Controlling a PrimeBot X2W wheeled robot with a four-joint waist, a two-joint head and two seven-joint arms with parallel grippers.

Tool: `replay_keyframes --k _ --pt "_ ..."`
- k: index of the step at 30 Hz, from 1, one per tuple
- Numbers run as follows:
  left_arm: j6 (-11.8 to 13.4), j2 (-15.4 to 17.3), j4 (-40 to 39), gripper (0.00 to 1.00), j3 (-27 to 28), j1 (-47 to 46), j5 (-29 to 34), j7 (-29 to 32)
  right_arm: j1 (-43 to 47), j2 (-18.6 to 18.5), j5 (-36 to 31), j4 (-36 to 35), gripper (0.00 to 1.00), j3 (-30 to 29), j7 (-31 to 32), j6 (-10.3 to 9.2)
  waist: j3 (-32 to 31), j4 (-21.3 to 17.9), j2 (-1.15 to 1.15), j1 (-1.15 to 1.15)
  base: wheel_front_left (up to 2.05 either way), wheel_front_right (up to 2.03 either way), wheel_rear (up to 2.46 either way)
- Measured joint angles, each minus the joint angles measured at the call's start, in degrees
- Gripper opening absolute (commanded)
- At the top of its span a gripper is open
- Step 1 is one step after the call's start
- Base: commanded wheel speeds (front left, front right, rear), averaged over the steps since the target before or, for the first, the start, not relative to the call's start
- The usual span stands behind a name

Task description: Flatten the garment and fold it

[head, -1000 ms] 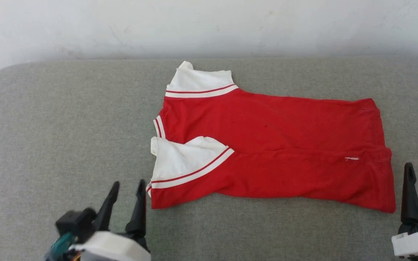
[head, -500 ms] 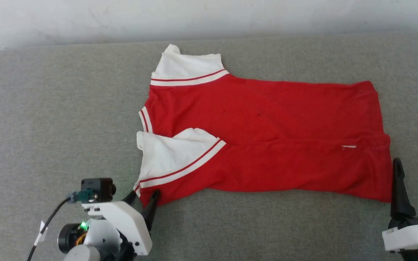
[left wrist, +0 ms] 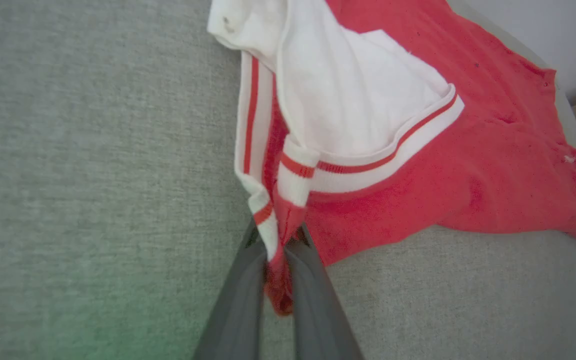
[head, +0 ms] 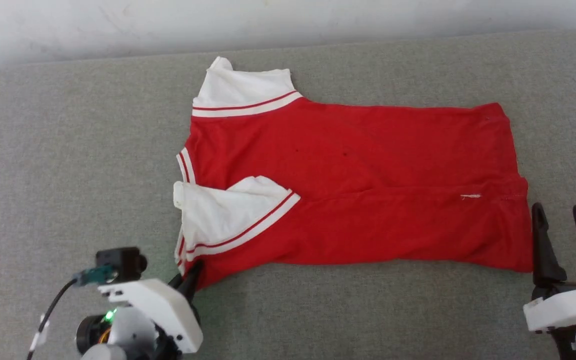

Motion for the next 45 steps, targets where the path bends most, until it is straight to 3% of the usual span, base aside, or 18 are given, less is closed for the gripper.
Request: replay_keyframes --k 9,21,22,23,29,34,45 --pt "1.4 -0.5 -5.0 0.0 1.8 5.5 -1.9 -2.0 1.2 -0.2 -0.4 1.0 1.0 -1.7 18.9 0.01 0.7 1.4 0.0 0.0 0.0 0.0 0.0" --pt "0.2 -1.4 -4.6 0.0 0.5 2.1 -2.0 -2.2 -1.6 0.3 -1.5 4.2 1.0 -3.4 28.4 0.01 4.1 2.7 0.0 -0.01 0.0 0.0 0.0" --pt "0.2 -1.4 -4.6 0.0 0.4 1.8 -2.0 -2.2 -2.1 0.3 -1.2 4.3 0.58 -3.4 29.2 0.01 4.3 2.8 0.0 -0.01 0.0 0.0 0.0" --pt "0.2 -1.4 -4.6 0.0 0.4 1.6 -2.0 -2.2 -2.5 0.3 -0.7 4.3 0.0 -3.5 29.8 0.0 4.5 2.8 0.0 -0.01 0.0 0.0 0.0" --pt "-0.4 -1.0 -4.9 0.0 1.2 1.5 -3.6 -1.7 -4.0 0.6 1.2 2.8 0.0 -2.9 31.8 -0.01 4.4 2.8 0.0 0.0 0.0 0.0 0.0" --pt "0.5 1.4 -8.0 0.0 4.0 3.9 -4.1 -1.3 -3.3 0.4 2.2 -1.1 0.0 -3.2 33.4 0.01 2.7 2.7 0.0 0.0 0.0 0.0 0.0" --pt "3.1 1.3 -15.4 0.0 4.2 16.8 -7.6 2.0 7.9 1.2 5.1 -7.2 0.0 -7.9 42.2 0.07 -0.4 3.0 0.0 -0.01 0.0 0.0 0.0"
